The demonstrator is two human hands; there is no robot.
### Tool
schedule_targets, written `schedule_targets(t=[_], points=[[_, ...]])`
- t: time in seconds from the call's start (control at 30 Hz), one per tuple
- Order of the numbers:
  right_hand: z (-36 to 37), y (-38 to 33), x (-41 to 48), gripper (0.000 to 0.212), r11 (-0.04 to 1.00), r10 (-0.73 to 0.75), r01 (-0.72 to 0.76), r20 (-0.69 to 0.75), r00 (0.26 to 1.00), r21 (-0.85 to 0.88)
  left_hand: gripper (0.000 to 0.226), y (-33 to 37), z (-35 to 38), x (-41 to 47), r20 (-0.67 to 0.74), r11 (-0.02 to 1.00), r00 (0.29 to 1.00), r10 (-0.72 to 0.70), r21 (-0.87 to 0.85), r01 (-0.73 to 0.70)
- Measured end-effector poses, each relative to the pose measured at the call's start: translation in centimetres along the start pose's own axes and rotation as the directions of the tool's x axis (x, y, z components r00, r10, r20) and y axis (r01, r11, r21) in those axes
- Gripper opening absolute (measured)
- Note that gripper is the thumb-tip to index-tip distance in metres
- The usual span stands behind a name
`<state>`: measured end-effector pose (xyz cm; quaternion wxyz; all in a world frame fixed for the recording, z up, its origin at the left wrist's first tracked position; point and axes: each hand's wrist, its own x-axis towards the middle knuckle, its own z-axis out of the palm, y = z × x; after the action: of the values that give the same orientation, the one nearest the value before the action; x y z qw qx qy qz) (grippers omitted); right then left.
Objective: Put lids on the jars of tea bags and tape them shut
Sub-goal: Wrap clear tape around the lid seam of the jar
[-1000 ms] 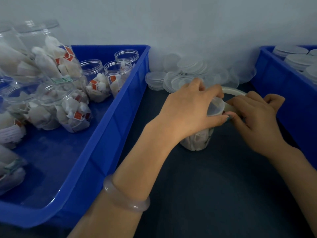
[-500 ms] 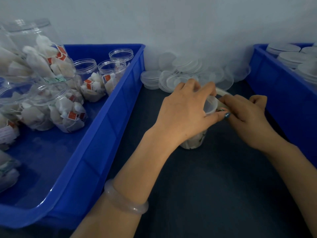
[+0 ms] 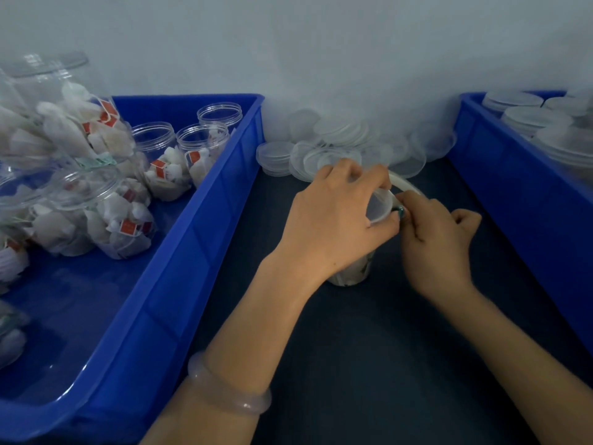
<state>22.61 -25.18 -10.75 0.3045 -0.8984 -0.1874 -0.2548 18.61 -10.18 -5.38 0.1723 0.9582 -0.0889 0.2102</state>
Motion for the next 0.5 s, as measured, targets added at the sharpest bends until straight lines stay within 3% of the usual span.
schedule_targets(t=[0.17, 0.5], points=[[1.4, -1.0, -0.9, 0.025, 0.987, 0.147, -0.146, -0.022, 0.989, 0.063, 0.036, 0.3, 0.2, 0.0, -0.032, 1.0, 0.999, -0.006, 0.013, 0.006], [0.9, -1.6, -0.3, 0.028, 0.989, 0.136, -0.138, -0.04, 0.99, -0.052, 0.033, 0.5, 0.9, 0.0, -0.135, 0.999, 0.99, -0.028, 0.022, 0.032]])
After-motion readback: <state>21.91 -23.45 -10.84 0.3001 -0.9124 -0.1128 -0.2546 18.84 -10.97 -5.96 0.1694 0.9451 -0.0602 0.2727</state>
